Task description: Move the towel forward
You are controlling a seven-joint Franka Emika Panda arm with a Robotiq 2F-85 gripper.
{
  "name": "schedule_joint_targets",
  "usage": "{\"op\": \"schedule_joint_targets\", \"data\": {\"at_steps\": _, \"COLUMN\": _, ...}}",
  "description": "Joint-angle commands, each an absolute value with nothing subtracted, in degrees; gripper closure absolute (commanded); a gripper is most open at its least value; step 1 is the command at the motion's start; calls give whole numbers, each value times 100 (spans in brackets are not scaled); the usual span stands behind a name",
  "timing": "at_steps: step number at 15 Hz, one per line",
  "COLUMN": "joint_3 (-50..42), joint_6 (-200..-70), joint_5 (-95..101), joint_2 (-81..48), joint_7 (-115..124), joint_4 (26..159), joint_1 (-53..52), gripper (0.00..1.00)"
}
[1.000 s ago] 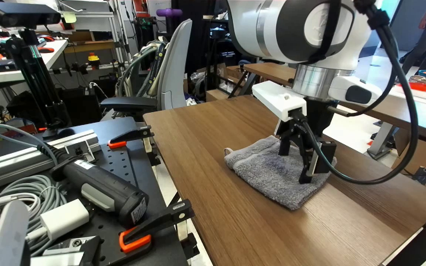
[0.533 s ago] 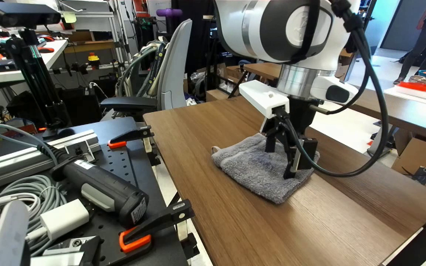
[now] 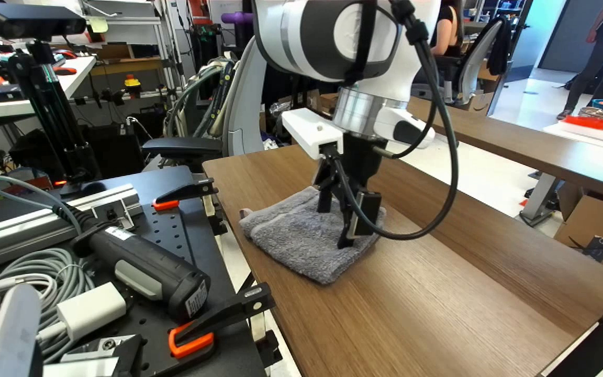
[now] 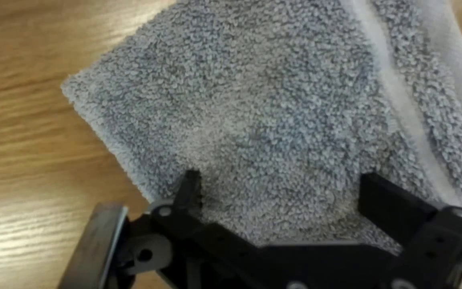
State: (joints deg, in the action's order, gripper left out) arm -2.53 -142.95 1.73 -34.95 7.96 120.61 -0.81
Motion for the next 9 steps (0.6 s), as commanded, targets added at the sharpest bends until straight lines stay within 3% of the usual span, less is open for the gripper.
{"op": "schedule_joint_targets", "data": {"at_steps": 1, "joint_3": -159, "joint_6": -14593, "joint_5": 261, "joint_2": -3022, "joint_7": 542, "joint_4": 13014, "joint_1": -185, "gripper": 0}}
{"op": "schedule_joint_targets", "data": {"at_steps": 9, "joint_3": -170, "joint_6": -14664, "joint_5": 410, "joint_2": -2598, "joint_7": 541, "joint_4": 13655, "joint_1": -337, "gripper": 0}}
